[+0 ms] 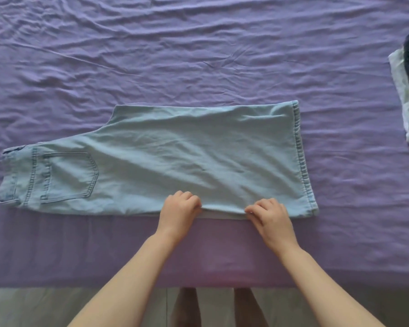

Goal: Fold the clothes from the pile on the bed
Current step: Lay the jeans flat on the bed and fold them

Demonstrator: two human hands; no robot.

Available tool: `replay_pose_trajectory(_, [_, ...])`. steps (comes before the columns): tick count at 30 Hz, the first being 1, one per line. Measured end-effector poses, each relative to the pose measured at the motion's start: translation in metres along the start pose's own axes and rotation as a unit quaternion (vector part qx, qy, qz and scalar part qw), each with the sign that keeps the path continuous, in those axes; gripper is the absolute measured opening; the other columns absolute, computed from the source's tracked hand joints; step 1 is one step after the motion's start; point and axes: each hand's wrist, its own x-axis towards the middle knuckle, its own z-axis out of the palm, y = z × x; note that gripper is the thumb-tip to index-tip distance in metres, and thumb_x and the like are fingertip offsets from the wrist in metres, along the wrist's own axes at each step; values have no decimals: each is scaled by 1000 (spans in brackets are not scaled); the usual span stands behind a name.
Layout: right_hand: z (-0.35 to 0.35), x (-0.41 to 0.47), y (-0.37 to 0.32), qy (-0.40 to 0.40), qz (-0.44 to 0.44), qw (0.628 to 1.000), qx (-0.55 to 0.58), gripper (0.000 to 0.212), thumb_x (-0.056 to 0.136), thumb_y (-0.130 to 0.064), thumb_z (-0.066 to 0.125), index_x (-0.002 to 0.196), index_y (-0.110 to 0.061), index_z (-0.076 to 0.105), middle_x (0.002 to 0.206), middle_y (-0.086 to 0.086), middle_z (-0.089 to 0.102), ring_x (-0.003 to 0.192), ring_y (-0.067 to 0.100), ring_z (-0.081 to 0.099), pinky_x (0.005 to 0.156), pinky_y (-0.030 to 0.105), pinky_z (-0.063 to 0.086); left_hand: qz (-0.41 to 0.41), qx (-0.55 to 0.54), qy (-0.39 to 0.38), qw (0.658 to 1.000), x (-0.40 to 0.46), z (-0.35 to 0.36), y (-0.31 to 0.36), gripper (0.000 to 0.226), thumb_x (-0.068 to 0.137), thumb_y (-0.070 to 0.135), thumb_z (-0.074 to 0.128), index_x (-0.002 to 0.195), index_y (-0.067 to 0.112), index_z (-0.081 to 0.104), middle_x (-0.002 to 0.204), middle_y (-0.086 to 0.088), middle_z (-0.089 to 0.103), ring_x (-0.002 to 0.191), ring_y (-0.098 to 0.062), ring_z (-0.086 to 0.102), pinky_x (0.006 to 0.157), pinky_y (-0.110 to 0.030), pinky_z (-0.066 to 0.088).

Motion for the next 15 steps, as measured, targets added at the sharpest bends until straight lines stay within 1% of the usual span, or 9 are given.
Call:
replay_pose_trajectory(2, [1,-6,0,10,-14,1000,-16,14,70,-9,80,77,-16,71,71,-1,62,64,27,57,58,32,37,55,49,1,997,-7,-2,-5,30,50,1,84,60,16,60,58,0,54,52,-24,52,46,-29,38])
replay_pose_trajectory(4, [2,-12,-2,-5,-10,999,-34,20,67,-4,82,79,-16,72,72,-1,62,63,27,57,56,34,41,76,68,-21,995,-18,0,-8,32,48,7,87,60,19,59,59,2,53,54,-22,52,48,-28,39])
replay_pose_trajectory(6, [5,-13,-11,-16,-6,999,-41,24,65,-4,83,80,-17,70,75,-2,62,65,26,58,59,31,39,50,42,-32,997,-24,1,-13,31,47,13,89,60,20,62,61,2,56,56,-22,55,48,-27,43])
replay_pose_trajectory(9, [19,3,-44,-38,-47,998,-30,29,61,-6,85,82,-18,70,80,-2,63,70,25,60,60,31,41,-6,-3,-8,1000,-22,-6,-30,32,43,14,90,66,17,68,68,-1,61,61,-26,60,49,-33,46])
replay_pose_trajectory(12, [46,26,-89,-56,-95,994,-20,31,59,-7,86,84,-18,71,82,-1,65,72,26,63,57,34,47,-5,15,-2,1000,-28,-19,-66,35,38,13,90,66,19,69,69,-1,63,63,-25,63,53,-32,48])
replay_pose_trajectory(15, [74,49,-134,-72,-128,989,-19,38,51,-4,85,83,-19,71,79,1,65,69,27,63,53,36,49,-25,33,16,999,-37,-32,-111,36,37,7,88,65,21,69,68,1,63,63,-24,63,54,-29,47])
